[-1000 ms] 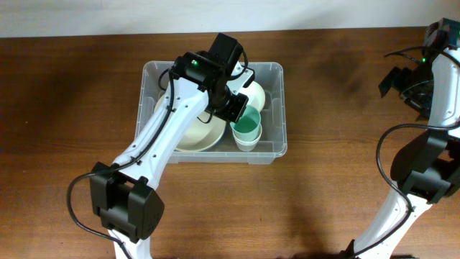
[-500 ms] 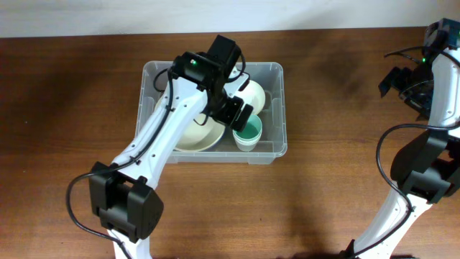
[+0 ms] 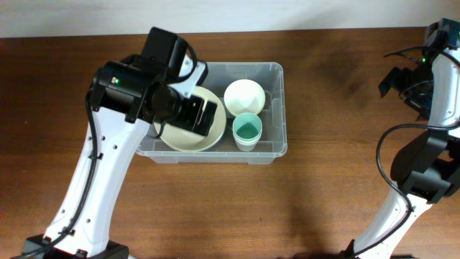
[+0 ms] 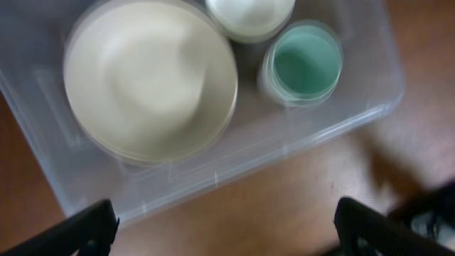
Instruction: Pack container
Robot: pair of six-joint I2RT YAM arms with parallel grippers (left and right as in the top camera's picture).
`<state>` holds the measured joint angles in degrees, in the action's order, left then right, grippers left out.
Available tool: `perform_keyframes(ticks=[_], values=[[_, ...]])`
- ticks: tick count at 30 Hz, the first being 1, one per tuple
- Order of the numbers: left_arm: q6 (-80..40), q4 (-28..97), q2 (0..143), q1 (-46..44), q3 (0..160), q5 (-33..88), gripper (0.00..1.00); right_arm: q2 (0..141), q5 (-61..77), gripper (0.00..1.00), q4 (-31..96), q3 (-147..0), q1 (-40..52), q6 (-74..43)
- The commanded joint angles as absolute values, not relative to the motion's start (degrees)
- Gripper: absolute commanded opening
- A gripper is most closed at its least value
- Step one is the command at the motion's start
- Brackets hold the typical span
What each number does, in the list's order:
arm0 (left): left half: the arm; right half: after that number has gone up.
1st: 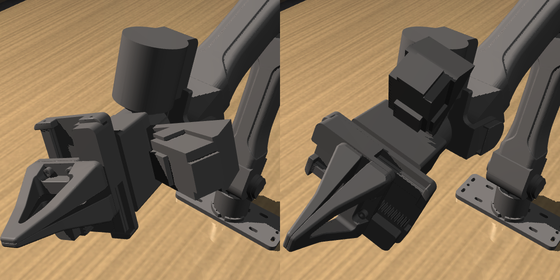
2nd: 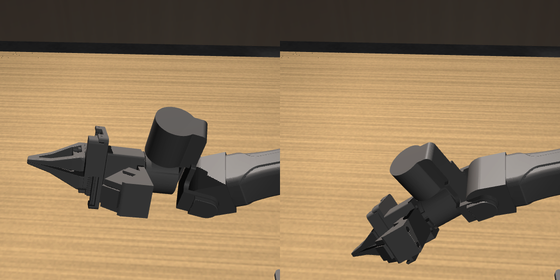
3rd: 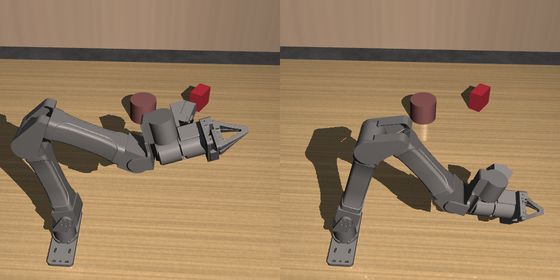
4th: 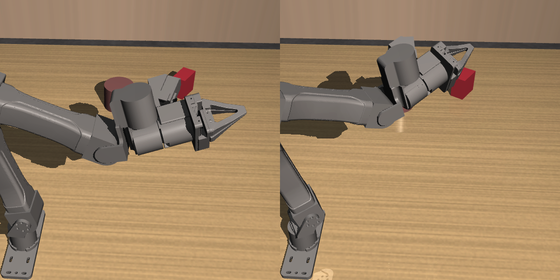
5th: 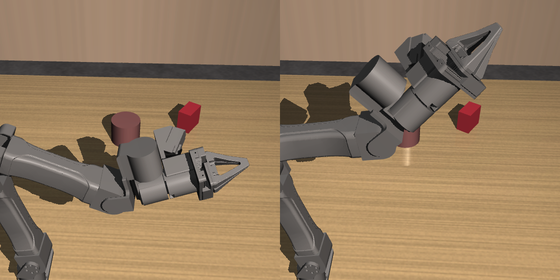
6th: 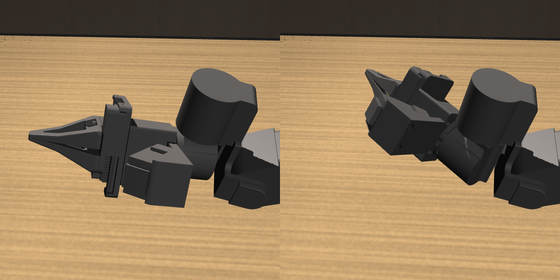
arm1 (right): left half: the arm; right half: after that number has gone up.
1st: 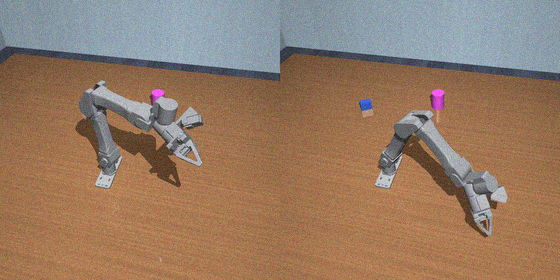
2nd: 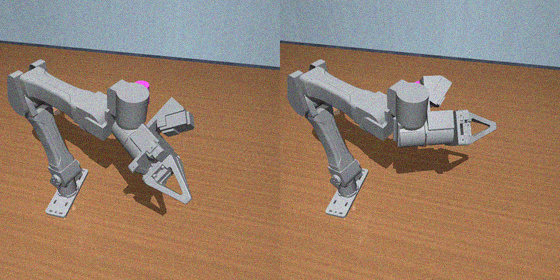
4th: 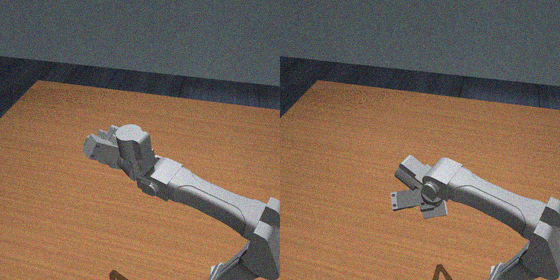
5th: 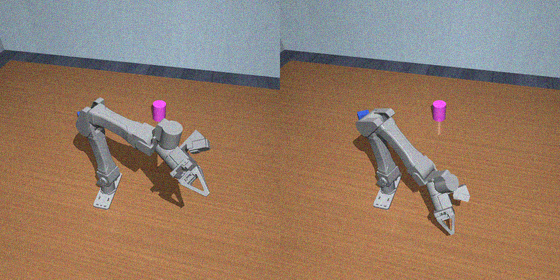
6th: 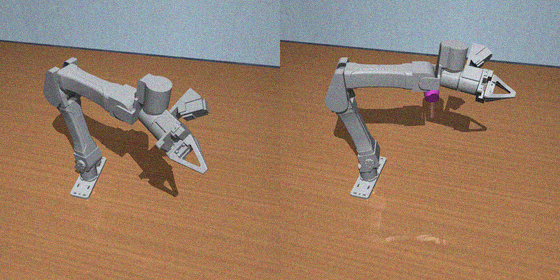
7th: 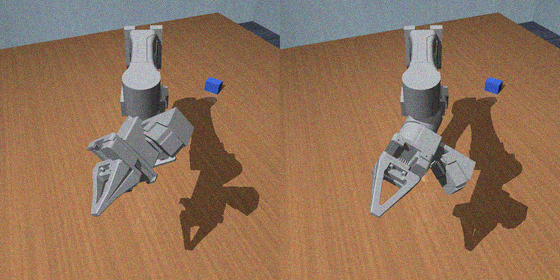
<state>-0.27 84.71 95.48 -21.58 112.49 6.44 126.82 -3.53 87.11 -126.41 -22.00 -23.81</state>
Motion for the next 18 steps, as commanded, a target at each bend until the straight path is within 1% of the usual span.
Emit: perform_keyframes(ticks=[1,13,18], values=[[-1.0,89.0,96.3,-21.6,112.4,6.2,1.0,126.8,-3.6,0.99,87.1,-126.2,-22.2,-23.8],[-0.9,90.4,96.3,-21.6,112.4,6.6,1.0,126.8,-3.6,0.99,87.1,-126.2,-22.2,-23.8],[9.1,85.7,96.3,-21.6,112.4,6.6,1.0,126.8,-3.6,0.99,87.1,-126.2,-22.2,-23.8]])
